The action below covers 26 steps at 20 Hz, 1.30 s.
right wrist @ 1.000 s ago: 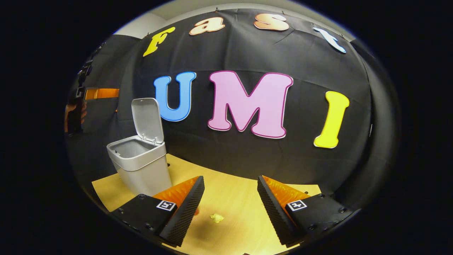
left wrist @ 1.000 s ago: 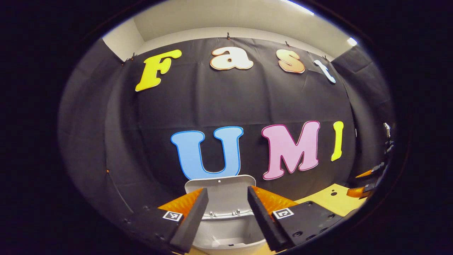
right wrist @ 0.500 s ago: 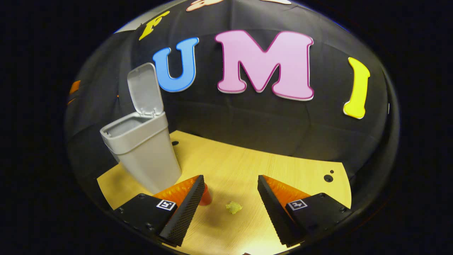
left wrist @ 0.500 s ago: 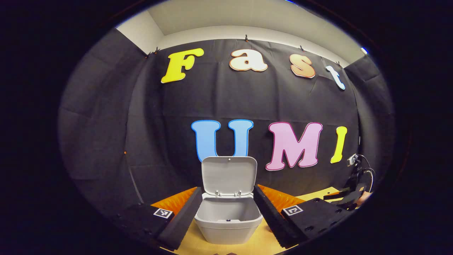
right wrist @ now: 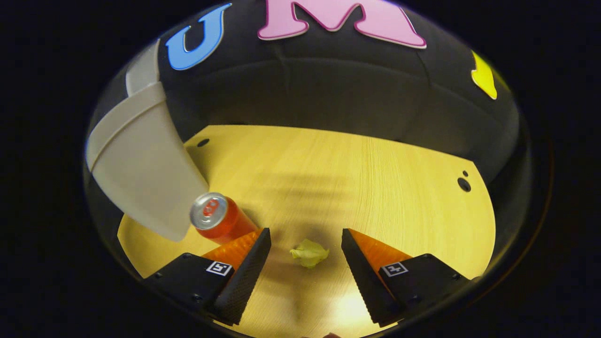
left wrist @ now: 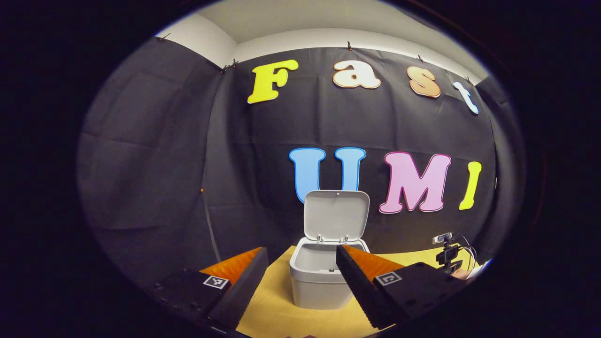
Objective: Press the lid of the desktop garbage bin to open it, pick up the crumpled paper on the desktop and throw it into the bin, then pick up the pop can on the desktop and drop it into the bin, and finally close the garbage bin lid.
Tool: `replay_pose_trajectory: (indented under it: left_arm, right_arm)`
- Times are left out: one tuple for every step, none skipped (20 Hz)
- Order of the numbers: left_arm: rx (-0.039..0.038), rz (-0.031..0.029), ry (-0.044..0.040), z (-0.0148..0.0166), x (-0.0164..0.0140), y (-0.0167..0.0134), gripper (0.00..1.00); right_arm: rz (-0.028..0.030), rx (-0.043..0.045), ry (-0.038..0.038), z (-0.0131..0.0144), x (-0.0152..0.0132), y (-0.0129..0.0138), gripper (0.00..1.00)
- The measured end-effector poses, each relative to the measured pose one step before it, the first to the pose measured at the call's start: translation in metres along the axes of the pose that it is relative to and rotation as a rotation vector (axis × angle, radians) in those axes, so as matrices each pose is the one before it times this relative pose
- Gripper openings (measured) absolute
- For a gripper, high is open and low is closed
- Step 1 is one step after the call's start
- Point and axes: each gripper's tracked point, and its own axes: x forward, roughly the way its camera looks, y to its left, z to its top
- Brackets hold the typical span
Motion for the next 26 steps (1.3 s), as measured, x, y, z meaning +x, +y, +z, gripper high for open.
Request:
replay_pose_trajectory:
  left_arm:
    - [-0.01173, 0.0068, 0.01175, -0.00309, -0.00211, 0.00034, 0.96]
    - [-0.01475, -0.00513, 0.01335, -0.00422, -0.00357, -0.00437, 0.97]
    - [-0.00749, -0.00314, 0.0091, -0.00284, -0.00259, -0.00293, 0.97]
    - [0.00305, 0.00581, 0.00659, -0.00336, -0.00087, 0.00101, 0.97]
    - [0.00856, 0.00816, 0.00625, -0.00203, -0.00018, 0.0014, 0.97]
    - [0.00724, 0.0032, 0.00323, -0.00073, -0.00127, 0.00028, 0.96]
    - [0.00612, 0.00081, 0.00052, 0.00071, -0.0011, 0.0, 0.96]
    - [0.00585, -0.00035, -0.0013, 0.0009, -0.00024, -0.00029, 0.96]
    - [0.0074, -0.00036, -0.00239, 0.00147, -0.00102, -0.00034, 0.96]
    - [0.00656, -0.00052, -0.00122, -0.00001, -0.00079, 0.001, 0.96]
    - [0.00405, -0.00154, 0.00221, -0.00111, -0.00041, -0.00044, 0.96]
    - [0.00127, -0.00348, 0.00382, -0.002, -0.00049, -0.00181, 0.96]
    - [-0.00136, -0.00216, 0.00169, 0.00012, -0.00027, -0.00154, 0.96]
    - [-0.00228, -0.00403, 0.0007, -0.00096, 0.0, -0.00117, 0.97]
    - [-0.00228, -0.00467, -0.00198, 0.00006, -0.00071, -0.00107, 0.97]
    - [-0.00101, -0.00312, -0.00325, -0.0007, -0.00076, -0.0011, 0.97]
    - [-0.00122, -0.0025, -0.00144, 0.00032, -0.00002, -0.00003, 0.95]
    - [-0.00172, -0.00356, 0.00051, -0.00185, 0.00024, -0.0011, 0.96]
    - [-0.00241, -0.00361, -0.0005, -0.00093, -0.00031, -0.00055, 0.96]
    - [-0.00198, -0.00504, 0.00113, -0.00128, 0.0006, -0.00145, 0.97]
    - [-0.00155, -0.00671, 0.0032, -0.00069, 0.00104, -0.00255, 0.96]
    - [0.00007, -0.00721, -0.00244, 0.00023, -0.00042, -0.00146, 0.96]
    - [0.00341, -0.00822, -0.00499, 0.00178, -0.00042, -0.00176, 0.97]
    - [0.00648, -0.00393, -0.00439, 0.00117, 0.00043, -0.00074, 0.97]
    - [0.00803, -0.00083, -0.00361, 0.00217, 0.00036, -0.0003, 0.96]
    - [0.00488, -0.00159, -0.00538, 0.00011, -0.00152, -0.00002, 0.96]
  right_arm:
    - [-0.01177, -0.00447, 0.02746, -0.00722, 0.00644, -0.00295, 0.99]
    - [-0.01362, -0.00775, 0.02694, -0.00716, 0.00496, -0.0037, 0.99]
    - [-0.01105, -0.00797, 0.02462, -0.00483, 0.00387, -0.00252, 0.99]
    - [-0.00567, -0.00453, 0.01362, -0.00526, 0.00491, -0.00068, 0.99]
    - [-0.00638, -0.00648, 0.01349, -0.00402, 0.00439, -0.0007, 0.98]
    - [-0.00344, -0.00372, 0.01179, -0.00326, 0.0024, -0.00084, 0.99]
    - [0.00026, 0.00169, 0.01207, -0.00322, 0.00327, 0.00001, 0.99]
    - [0.00938, 0.01043, -0.00034, -0.00028, 0.00078, 0.0026, 0.99]
    - [-0.0088, 0.00356, -0.0138, 0.00348, 0.004, -0.0023, 0.98]
    - [-0.0052, 0.00424, 0.00444, 0.00002, -0.00123, -0.00335, 0.79]
    - [-0.00966, 0.01035, -0.00151, 0.00078, -0.00161, -0.00326, 0.62]
    - [0.01246, 0.01127, 0.00083, 0.00045, -0.00237, 0.00126, 0.45]
    - [-0.00157, 0.00376, -0.02051, 0.00507, -0.00658, -0.00106, 0.45]
    - [0.00149, -0.0065, -0.03434, 0.00829, -0.00751, -0.00093, 0.32]
    - [0.00435, -0.00833, -0.04261, 0.01263, -0.00957, 0.00044, 0.45]
    - [0.01438, -0.00431, -0.05391, 0.0152, -0.01063, 0.00604, 0.45]
    - [0.01319, 0.00738, -0.06915, 0.0208, -0.01125, 0.00561, 0.45]
    - [0.01233, -0.00448, -0.05498, 0.02055, -0.0112, 0.00496, 0.44]
    - [0.01484, -0.0083, -0.03867, 0.01907, -0.01064, 0.00664, 0.44]
    - [0.01918, -0.00134, -0.03466, 0.02053, -0.00918, 0.0085, 0.44]
    - [0.02325, 0.00451, -0.04597, 0.02332, -0.00698, 0.00669, 0.44]
    - [0.02305, -0.00174, -0.04944, 0.02508, -0.0078, 0.00951, 0.44]
    - [0.02656, -0.00253, -0.04792, 0.02584, -0.00589, 0.01095, 0.44]
    - [0.02692, 0.00064, -0.04356, 0.02328, -0.00957, 0.01127, 0.44]
    - [0.02271, -0.00499, -0.03578, 0.02215, -0.00192, 0.01239, 0.44]
    - [0.02962, -0.00392, -0.02139, 0.00815, -0.00343, 0.00661, 0.44]
